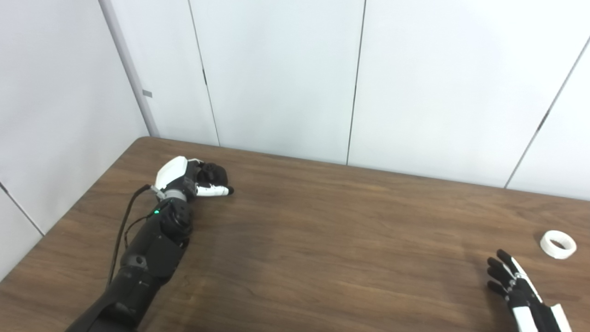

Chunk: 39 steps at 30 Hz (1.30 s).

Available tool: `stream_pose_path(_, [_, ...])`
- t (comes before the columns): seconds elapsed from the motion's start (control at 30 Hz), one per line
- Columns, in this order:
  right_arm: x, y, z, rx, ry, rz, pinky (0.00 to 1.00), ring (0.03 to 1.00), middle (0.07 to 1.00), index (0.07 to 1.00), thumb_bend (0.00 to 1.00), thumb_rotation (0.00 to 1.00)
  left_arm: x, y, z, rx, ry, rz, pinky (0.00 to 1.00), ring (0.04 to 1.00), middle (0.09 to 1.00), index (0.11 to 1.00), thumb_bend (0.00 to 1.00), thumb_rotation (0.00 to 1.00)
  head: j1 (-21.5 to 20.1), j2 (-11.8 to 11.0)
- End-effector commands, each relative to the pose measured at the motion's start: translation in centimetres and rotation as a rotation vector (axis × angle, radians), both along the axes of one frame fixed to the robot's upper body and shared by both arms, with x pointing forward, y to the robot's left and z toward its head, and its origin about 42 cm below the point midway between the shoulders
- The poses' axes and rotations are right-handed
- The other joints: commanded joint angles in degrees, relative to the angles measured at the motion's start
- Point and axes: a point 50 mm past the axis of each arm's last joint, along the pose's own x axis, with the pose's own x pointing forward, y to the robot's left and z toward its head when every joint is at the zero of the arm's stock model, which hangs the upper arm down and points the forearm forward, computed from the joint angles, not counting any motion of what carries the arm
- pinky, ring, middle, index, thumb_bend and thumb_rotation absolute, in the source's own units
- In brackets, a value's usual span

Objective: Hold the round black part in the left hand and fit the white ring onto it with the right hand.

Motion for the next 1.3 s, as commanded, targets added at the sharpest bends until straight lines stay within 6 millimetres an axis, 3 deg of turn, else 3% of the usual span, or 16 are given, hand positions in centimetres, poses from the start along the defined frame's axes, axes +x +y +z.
stream_pose_path(0.0, [-0.35,-0.22,-0.35,0.008,0.022,-0.022,0.97,0.899,0.901,0.936,0.62,1.00,1.40,0.74,3.62,0.036,-0.096,0.016,1.00,1.000,0.939,0.797,0.91,0.36,0.1,0.1])
stream_pose_path(0.3, [-0.30,-0.28,-0.32,0.008,0.028,-0.022,0.98,0.901,0.905,0.940,0.64,1.00,1.25,1.10,3.58,0.044,-0.122,0.031,1.00,0.986,0.919,0.780,0.90,0.32,0.2,0.1])
stream_pose_path(1.27, [-0.17,-0.32,-0.20,0.001,0.031,-0.030,0.98,0.899,0.894,0.930,0.64,1.00,1.71,1.22,3.74,0.069,-0.089,0.038,1.00,0.959,0.883,0.739,0.89,0.31,0.4,0.4])
